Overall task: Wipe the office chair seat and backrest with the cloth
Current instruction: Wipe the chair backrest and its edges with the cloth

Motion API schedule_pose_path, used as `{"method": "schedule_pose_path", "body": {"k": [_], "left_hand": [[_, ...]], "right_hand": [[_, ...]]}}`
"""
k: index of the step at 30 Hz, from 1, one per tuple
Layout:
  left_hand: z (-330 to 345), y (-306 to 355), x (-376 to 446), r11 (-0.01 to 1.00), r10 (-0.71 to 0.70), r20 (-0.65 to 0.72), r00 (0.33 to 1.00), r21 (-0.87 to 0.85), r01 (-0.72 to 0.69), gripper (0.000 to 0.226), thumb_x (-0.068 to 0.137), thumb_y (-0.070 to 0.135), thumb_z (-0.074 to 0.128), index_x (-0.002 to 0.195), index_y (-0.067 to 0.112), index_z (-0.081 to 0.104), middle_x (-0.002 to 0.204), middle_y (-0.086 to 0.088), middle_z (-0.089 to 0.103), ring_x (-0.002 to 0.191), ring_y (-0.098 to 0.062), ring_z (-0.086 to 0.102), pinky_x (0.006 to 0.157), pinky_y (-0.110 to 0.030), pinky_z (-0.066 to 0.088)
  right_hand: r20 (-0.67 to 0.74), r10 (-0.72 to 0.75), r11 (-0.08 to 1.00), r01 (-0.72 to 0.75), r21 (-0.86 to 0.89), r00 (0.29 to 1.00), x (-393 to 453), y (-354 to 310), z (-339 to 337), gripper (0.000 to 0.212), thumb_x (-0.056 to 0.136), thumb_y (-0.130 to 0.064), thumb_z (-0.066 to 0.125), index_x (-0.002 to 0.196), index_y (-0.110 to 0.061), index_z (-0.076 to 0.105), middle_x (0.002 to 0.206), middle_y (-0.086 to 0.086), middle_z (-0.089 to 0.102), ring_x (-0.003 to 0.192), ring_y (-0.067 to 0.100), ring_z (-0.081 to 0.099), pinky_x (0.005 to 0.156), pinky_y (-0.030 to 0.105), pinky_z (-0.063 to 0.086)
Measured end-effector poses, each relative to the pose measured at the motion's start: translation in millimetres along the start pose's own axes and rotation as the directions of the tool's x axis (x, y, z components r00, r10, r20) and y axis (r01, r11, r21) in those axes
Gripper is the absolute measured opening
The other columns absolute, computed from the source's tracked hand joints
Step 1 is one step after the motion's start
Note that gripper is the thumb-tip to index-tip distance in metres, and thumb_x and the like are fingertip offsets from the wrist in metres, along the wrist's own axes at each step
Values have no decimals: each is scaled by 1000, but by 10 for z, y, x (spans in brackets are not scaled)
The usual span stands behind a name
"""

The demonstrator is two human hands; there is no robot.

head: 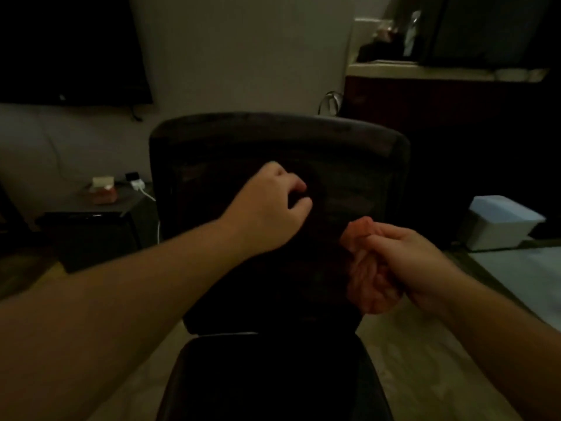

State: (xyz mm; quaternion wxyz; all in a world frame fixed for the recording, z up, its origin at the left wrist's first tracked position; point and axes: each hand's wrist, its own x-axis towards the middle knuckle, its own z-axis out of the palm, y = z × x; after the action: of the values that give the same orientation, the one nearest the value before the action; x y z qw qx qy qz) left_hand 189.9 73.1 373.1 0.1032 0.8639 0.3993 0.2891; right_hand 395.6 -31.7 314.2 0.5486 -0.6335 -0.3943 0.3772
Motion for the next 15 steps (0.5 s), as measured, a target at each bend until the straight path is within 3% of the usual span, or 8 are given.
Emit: {"method": "schedule_pose_path", "body": {"k": [2,4,6,8,11,13,15], "left_hand": [[-131,-2,372,984,126,-59,990,130,-118,43,99,42,64,136,21,64,128,4,52,113,-14,56,101,-31,47],[-234,6,755,953,178,-34,983,255,-164,50,99,44,61,143,21,58,135,-2,52,120,-21,56,105,-39,49],[-317,20,1122,919,162,9,987,364,-154,57,97,52,57,147,24,51,137,-4,52,124,-26,55,107,-44,49],[-356,7,1424,886,92,44,995,453,-102,67,96,61,52,154,28,44,145,-7,51,135,-30,49,113,-46,43],[-340,-90,1707,885,-33,100,994,465,-18,70,95,72,42,154,34,43,150,-8,55,136,-32,51,113,-46,43],[-325,-169,1763,932,-64,149,987,362,6,65,97,72,43,152,36,48,149,-5,58,133,-30,55,109,-44,46],[-335,-236,1788,963,-57,172,983,268,9,64,101,66,47,157,35,45,157,-2,52,142,-27,49,116,-41,40]], "right_hand": [[-44,0,996,3,85,999,129,-203,-106,26,101,6,54,109,-2,77,100,27,76,84,48,76,68,44,65],[-204,-55,992,77,101,977,350,-411,-220,31,98,11,44,105,0,73,97,31,71,75,52,74,54,41,63],[-360,-174,985,163,-60,917,586,-647,-344,32,100,1,45,102,-12,74,95,20,74,60,35,70,44,32,55],[-404,-319,941,236,-243,857,806,-833,-456,27,104,-15,46,105,-26,71,102,5,74,70,20,72,56,36,61],[-330,-502,808,296,-510,800,1105,-1007,-589,17,106,-35,54,121,-29,60,104,-2,66,86,18,69,72,42,63],[-226,-617,640,314,-701,754,1293,-1064,-658,29,103,-46,61,125,-28,57,107,-3,64,89,15,66,73,37,58],[-157,-691,482,287,-828,706,1487,-1089,-722,38,99,-46,68,128,-24,58,116,-1,58,97,15,59,77,33,50]]}}
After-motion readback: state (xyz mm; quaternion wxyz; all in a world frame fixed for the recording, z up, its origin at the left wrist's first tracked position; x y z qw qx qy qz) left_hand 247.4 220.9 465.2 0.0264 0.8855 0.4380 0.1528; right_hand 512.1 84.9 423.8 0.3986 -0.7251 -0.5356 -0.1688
